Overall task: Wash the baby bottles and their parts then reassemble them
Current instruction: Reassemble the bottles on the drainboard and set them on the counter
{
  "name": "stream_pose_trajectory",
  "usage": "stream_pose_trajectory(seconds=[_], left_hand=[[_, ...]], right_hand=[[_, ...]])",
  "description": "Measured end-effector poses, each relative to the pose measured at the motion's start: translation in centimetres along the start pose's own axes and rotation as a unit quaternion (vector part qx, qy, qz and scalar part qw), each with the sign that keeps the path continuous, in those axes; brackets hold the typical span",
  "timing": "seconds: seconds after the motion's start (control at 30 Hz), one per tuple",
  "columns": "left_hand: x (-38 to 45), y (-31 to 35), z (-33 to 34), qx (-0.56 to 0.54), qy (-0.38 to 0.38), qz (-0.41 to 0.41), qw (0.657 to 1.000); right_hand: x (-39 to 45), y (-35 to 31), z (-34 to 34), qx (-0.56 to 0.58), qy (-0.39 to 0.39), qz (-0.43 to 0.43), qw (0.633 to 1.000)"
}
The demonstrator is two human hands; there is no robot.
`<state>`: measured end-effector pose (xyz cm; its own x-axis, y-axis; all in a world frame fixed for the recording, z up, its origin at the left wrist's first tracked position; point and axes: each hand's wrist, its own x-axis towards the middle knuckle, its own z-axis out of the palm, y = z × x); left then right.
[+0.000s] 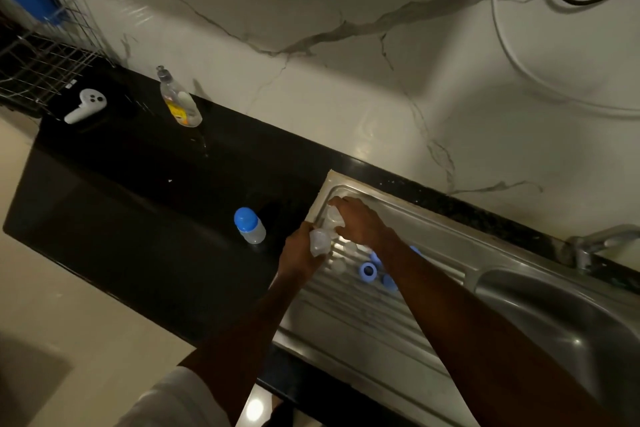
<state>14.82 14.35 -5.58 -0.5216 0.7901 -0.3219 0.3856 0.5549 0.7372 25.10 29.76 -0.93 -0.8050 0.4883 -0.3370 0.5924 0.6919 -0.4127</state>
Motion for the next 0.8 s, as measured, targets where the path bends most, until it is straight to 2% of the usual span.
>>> stream_pose_trajectory(seconds=[0.07,0.2,0.4,0.8], left_hand=[[0.08,-0.03,-0.02,0.008,-0.007,0.003,1.000],[-0.06,0.35,-0.32,0.039,-0.017,0.016,0.999],[-0.34,0.02,-0.33,0.063,-0.009,0.025,0.998],[-0.73,0.02,-0.35,0.074,0.006,0.040,0.996]], right_hand=[[0.22,-0.06,0.00,0.030,0.013,0.011,0.999],[0.16,-0.45,-0.58,0.018,0.026,0.041,0.999],[0.13,0.08,-0.65,0.008,0.052,0.022,0.998],[-0.48,0.25,0.00,-0.026,0.037,0.027,0.999]])
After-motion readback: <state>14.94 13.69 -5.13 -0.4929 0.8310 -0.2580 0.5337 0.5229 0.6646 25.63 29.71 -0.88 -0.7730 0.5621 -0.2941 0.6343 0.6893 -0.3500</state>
